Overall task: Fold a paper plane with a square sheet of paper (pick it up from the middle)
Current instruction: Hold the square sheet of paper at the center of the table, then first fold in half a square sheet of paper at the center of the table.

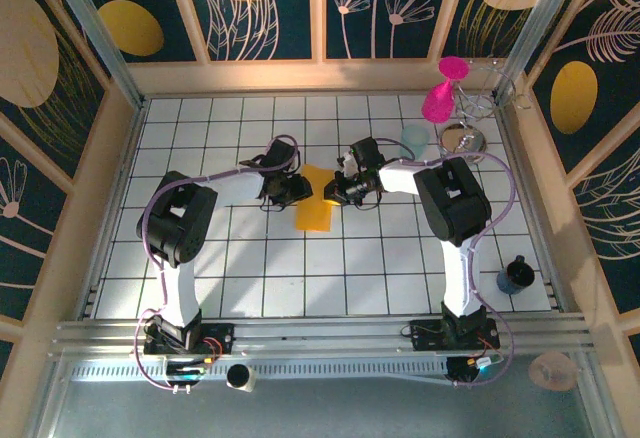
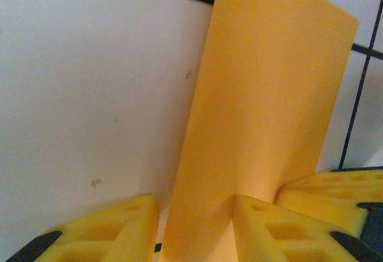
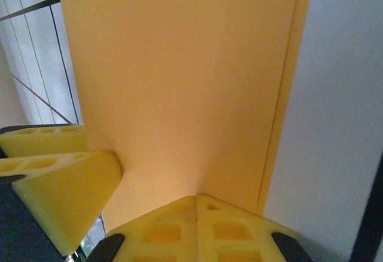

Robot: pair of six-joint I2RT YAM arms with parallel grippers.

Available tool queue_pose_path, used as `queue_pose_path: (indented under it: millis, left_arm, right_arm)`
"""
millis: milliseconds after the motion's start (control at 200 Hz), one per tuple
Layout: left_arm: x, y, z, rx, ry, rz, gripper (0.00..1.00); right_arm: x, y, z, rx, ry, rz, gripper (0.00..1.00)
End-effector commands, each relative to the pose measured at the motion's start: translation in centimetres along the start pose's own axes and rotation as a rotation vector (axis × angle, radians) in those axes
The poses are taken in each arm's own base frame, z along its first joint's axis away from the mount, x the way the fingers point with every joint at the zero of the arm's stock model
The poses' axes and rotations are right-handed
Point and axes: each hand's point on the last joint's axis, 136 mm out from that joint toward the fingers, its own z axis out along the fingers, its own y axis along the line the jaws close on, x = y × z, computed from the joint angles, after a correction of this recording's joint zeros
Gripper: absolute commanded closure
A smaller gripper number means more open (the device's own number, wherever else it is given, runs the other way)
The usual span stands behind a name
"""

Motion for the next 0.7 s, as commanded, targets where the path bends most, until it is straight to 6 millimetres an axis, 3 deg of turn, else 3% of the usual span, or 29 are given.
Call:
queue_pose_path:
  millis: [0, 115, 250, 420, 696]
  left_arm:
    - [-3.2, -0.8, -3.0, -0.021, -0.116, 0.022, 0.59]
    - [-4.4, -1.7, -4.9, 0.013, -0.169, 0.029, 0.60]
    - [-3.9, -4.3, -5.5, 0.146, -0.141, 0.075, 0.64]
    - [-2.2, -6.2, -4.6, 0.271, -0.051, 0.103, 0.75]
    - [0.0, -5.7, -2.0, 0.230, 0.067, 0.138, 0.86]
  right_arm:
    - [3.5, -8.6, 1.0, 0.302, 0.083, 0.116, 0.96]
    - [3.4, -8.8, 1.0, 0.326, 0.079, 0.113, 0.96]
    - [3.4, -8.8, 1.1, 0.334, 0.078, 0.114, 0.96]
    - [3.8, -9.2, 1.3, 0.335, 0.081, 0.128, 0.97]
    - [4.2, -9.8, 1.7, 0.351, 0.093, 0.142, 0.97]
